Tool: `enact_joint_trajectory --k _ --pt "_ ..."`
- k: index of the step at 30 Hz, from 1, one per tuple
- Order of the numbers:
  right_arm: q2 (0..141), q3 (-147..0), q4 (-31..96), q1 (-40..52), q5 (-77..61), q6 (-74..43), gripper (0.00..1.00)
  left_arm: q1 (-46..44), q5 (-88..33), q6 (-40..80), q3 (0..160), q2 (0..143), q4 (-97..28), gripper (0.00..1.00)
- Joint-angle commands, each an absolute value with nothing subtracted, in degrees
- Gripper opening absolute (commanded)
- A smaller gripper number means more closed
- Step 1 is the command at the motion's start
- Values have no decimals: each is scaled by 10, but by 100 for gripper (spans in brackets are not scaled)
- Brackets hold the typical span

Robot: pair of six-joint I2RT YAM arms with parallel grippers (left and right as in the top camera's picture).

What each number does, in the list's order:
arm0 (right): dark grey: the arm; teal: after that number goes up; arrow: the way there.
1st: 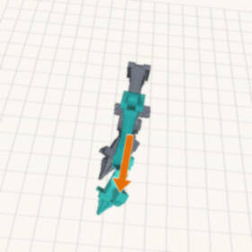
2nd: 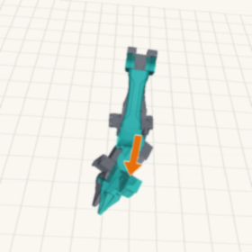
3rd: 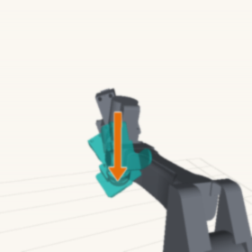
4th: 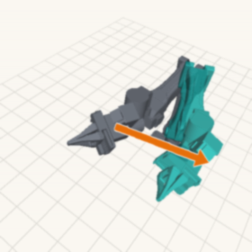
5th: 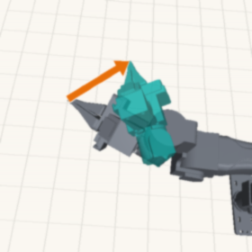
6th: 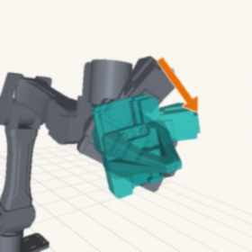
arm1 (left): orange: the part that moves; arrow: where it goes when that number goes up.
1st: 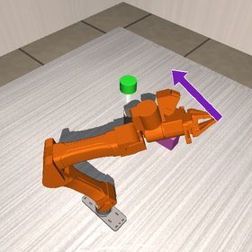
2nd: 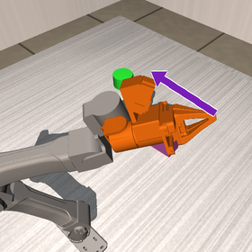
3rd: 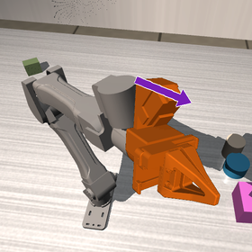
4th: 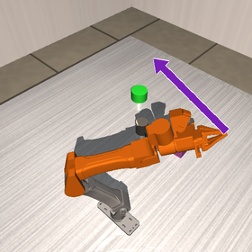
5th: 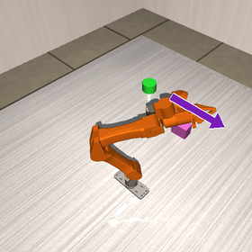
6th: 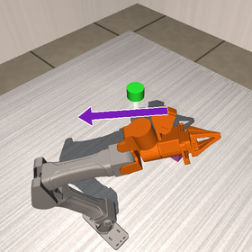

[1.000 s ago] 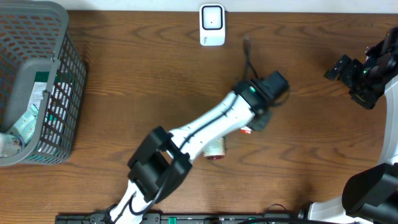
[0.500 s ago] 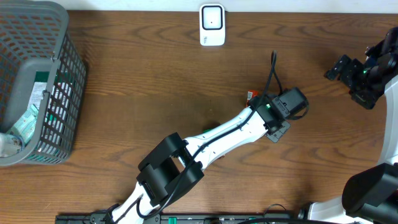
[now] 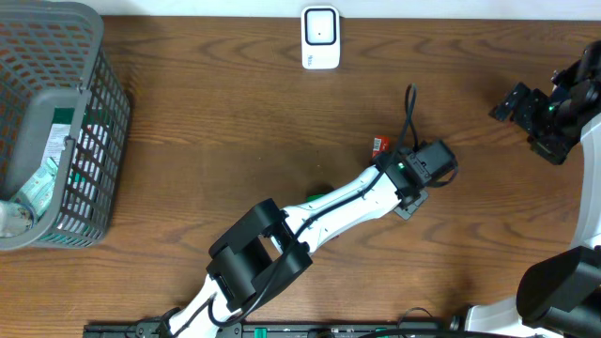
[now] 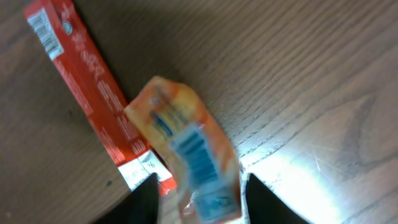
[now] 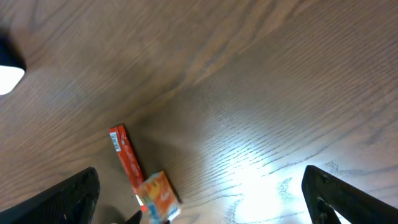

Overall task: Scan the item barcode
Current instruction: 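Carry the snack pack past the scanner and set it beside the red stick, then release the snack pack and swing the left arm back to the basket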

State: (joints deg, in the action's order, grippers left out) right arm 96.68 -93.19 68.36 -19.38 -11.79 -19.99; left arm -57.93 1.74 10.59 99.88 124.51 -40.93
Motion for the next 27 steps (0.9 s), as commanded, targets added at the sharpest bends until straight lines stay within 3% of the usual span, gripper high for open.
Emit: enact_joint_trajectory --k 1,4,8,21,22,23,24,25,27 --pt "956 -944 686 -197 -119 -205 99 -580 24 100 999 1254 -408 59" --pt "956 -944 686 -197 -119 -205 99 -580 24 100 999 1254 -408 71" --pt "956 -944 686 -197 -119 -205 99 -580 24 78 1001 1253 -406 79" --pt "956 -944 686 -197 -119 -205 99 -570 26 77 1021 1200 -406 80" --pt "956 -944 686 -197 -119 -205 99 -565 26 78 1022 1191 -408 75" --pt "956 -944 686 -197 -119 -205 99 -559 26 80 1021 1180 -410 59" --pt "956 -944 686 -197 -119 -205 99 -554 26 80 1022 1170 -412 27" --pt "956 -944 686 -197 -119 -205 99 -548 26 82 1021 1159 -415 7" --pt "956 -944 686 -197 -119 -205 99 -535 26 87 1021 1133 -423 7"
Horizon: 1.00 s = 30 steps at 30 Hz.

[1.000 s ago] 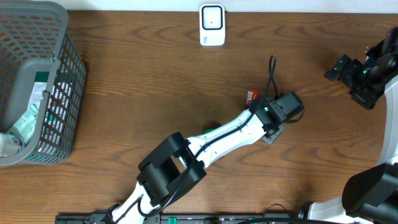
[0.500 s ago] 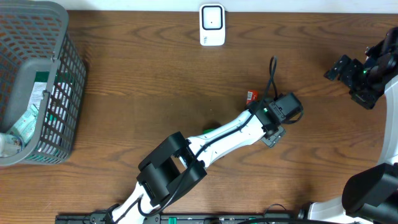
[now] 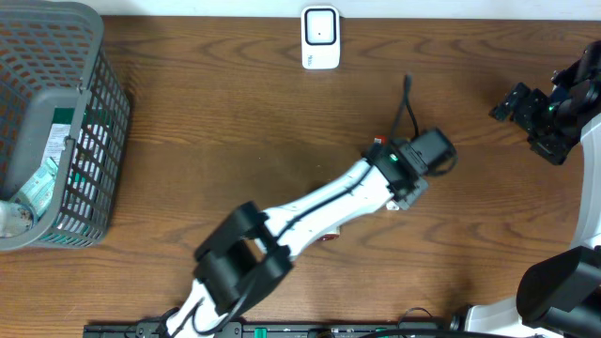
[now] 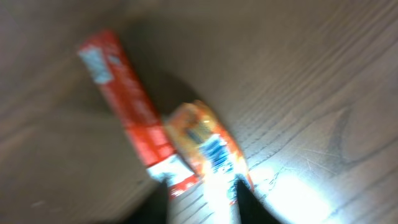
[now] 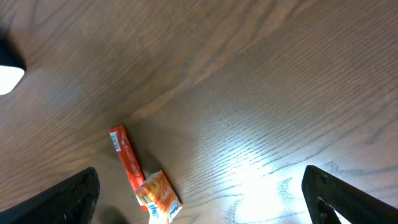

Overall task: Scan the item barcode
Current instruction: 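Release the snack pack and swing the left arm back to the basket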

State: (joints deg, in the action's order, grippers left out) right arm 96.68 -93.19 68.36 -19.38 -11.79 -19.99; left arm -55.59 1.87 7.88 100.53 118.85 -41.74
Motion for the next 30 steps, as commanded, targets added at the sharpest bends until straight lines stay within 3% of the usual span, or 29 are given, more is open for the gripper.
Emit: enact_joint_trajectory --k 1,12,25,30 --pt "956 -944 686 -197 -119 -205 99 -526 26 95 1021 1118 -428 7" --pt "956 -944 685 -197 -119 -205 99 -341 70 150 1021 936 -494 7" --pt "956 -944 686 -197 -119 -205 99 65 117 227 1021 822 -542 9" --pt "956 -944 686 -197 -119 -205 99 211 117 284 1021 839 -539 33"
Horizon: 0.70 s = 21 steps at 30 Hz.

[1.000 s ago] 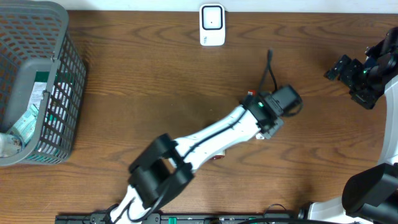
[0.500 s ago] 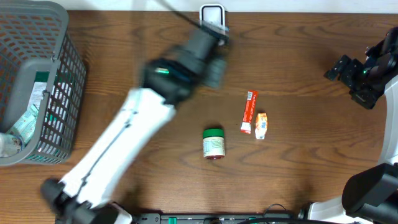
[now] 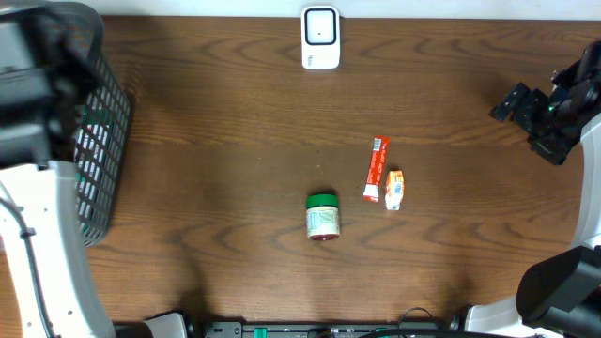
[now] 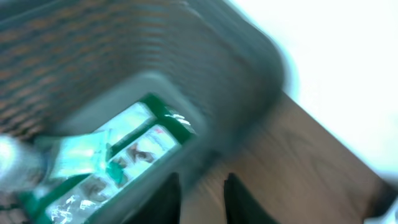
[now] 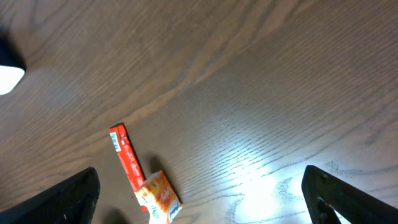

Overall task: Scan the item barcode
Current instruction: 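Release the snack pack and swing the left arm back to the basket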

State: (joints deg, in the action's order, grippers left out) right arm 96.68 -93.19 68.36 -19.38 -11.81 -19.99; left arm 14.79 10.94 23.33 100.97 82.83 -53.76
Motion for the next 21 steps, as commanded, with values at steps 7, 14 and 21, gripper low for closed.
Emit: enact_joint_trajectory --k 7,14,21 --pt "956 -944 686 -197 -119 -205 99 352 117 291 1021 880 -539 65" --pt "956 -944 686 -197 -119 -205 99 430 168 289 1021 948 -551 72" --pt "956 -944 686 -197 -119 -205 99 460 174 272 1021 1030 -580 78"
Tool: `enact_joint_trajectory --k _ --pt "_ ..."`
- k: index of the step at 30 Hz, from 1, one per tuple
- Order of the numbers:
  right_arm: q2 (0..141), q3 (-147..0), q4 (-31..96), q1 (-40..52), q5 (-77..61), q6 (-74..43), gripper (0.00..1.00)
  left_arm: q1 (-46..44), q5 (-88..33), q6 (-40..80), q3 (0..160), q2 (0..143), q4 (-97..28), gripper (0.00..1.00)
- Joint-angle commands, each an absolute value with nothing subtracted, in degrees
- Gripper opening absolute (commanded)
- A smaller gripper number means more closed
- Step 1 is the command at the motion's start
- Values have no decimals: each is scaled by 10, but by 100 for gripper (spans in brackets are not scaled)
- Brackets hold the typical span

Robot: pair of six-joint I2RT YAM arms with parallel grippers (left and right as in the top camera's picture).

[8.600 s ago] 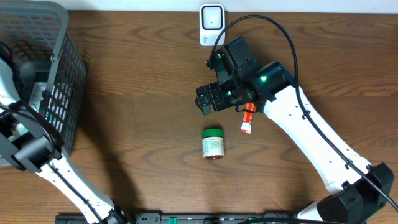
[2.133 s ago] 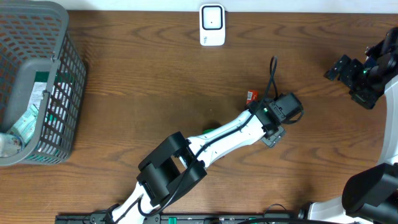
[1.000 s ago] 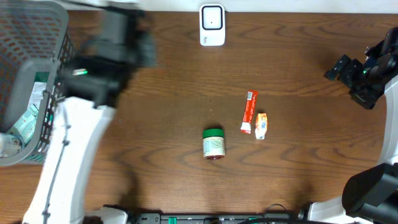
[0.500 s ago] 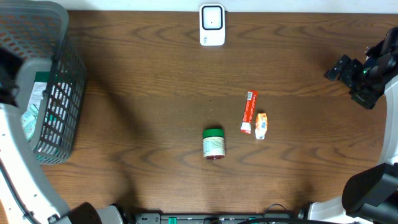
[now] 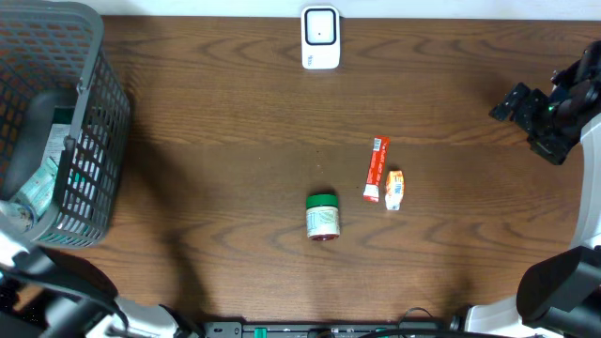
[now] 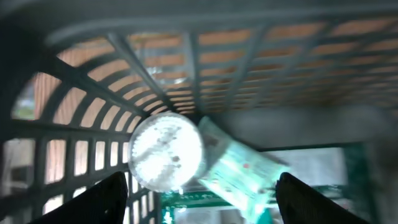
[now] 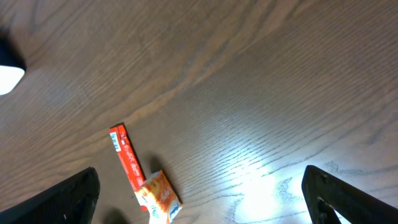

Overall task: Scan the item barcode
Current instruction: 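Release the snack pack and swing the left arm back to the basket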

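The white barcode scanner (image 5: 319, 38) stands at the table's far edge. On the wood lie a red stick packet (image 5: 376, 169), a small orange packet (image 5: 394, 189) beside it, and a green-lidded jar (image 5: 322, 216). My left gripper (image 6: 202, 183) is open inside the grey mesh basket (image 5: 94, 113), over a round clear lid (image 6: 168, 152) and a green-and-white packet (image 6: 239, 171). Nothing is between its fingers. My right gripper (image 7: 202, 183) hangs open high at the table's right end, and the red stick (image 7: 124, 158) and orange packet (image 7: 158, 196) show below it.
The basket fills the left end of the table and holds several green-and-white packets (image 5: 38, 183). My left arm (image 5: 38, 282) shows at the near left corner. My right arm (image 5: 554, 113) stands at the far right edge.
My left gripper looked down at the basket's rim with its fingers close together. Now it is inside the basket with its fingers wide apart. The right arm and the table items have not moved.
My left gripper was first at mid-table with the orange packet between its fingers, beside the red stick. A moment later it stood a little higher with narrower fingers. Then both packets lay free on the table and the arm was at the basket, where it is now open.
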State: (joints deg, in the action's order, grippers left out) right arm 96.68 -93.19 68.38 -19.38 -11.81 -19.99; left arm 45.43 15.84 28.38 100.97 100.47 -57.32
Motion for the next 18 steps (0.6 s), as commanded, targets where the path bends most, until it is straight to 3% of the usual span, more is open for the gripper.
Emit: enact_joint_trajectory --k 1,7,11,18 --pt "956 -944 686 -197 -119 -205 99 461 174 265 1021 1042 -582 77" --pt "956 -944 686 -197 -119 -205 99 459 170 256 1021 1101 -600 76" --pt "956 -944 686 -197 -119 -205 99 459 163 256 1021 1126 -609 64" --pt "956 -944 686 -197 -119 -205 99 458 6 256 1021 1136 -608 56"
